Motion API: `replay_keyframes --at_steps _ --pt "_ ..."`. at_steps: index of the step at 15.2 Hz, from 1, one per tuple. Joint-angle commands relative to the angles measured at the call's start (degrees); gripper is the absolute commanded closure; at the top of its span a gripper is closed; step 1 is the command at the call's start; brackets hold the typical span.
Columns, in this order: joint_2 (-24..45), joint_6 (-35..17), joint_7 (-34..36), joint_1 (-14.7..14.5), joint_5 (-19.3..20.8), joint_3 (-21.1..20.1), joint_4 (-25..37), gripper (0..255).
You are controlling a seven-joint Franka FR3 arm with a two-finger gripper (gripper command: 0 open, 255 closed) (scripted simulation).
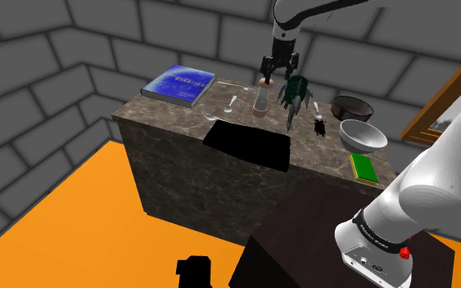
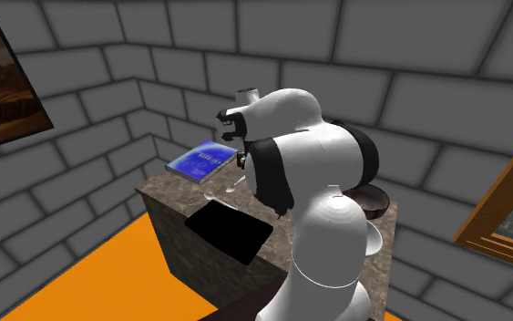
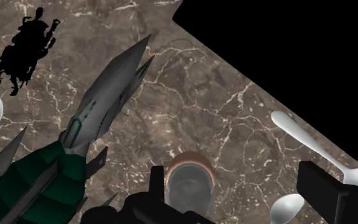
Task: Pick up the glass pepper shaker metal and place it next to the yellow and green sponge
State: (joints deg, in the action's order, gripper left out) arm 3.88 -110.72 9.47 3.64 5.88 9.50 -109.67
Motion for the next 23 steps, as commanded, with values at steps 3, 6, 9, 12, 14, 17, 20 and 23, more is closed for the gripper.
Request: replay_keyframes --at_steps 3,6,9,12,14,17,20,23 --pt "8.80 -0.12 -0.06 1.09 -0.22 0.86 9.28 0" --pt "14.22 0.50 -0.16 1.91 -0.51 1.29 15.69 0" --pt "14.68 -1.64 -0.16 2.07 -0.52 1.33 14.02 0" --pt "15.28 -3.73 -0.17 2.25 -0.57 1.37 12.54 0" --pt "15.61 -4.82 -0.18 2.34 -0.59 1.39 11.78 0" --pt "15.62 -4.82 -0.19 2.34 -0.59 1.39 11.80 0" --pt "15.62 -4.82 -0.19 2.34 -0.59 1.39 11.80 0" --pt "15.62 -4.81 -0.18 2.34 -0.59 1.39 11.80 255"
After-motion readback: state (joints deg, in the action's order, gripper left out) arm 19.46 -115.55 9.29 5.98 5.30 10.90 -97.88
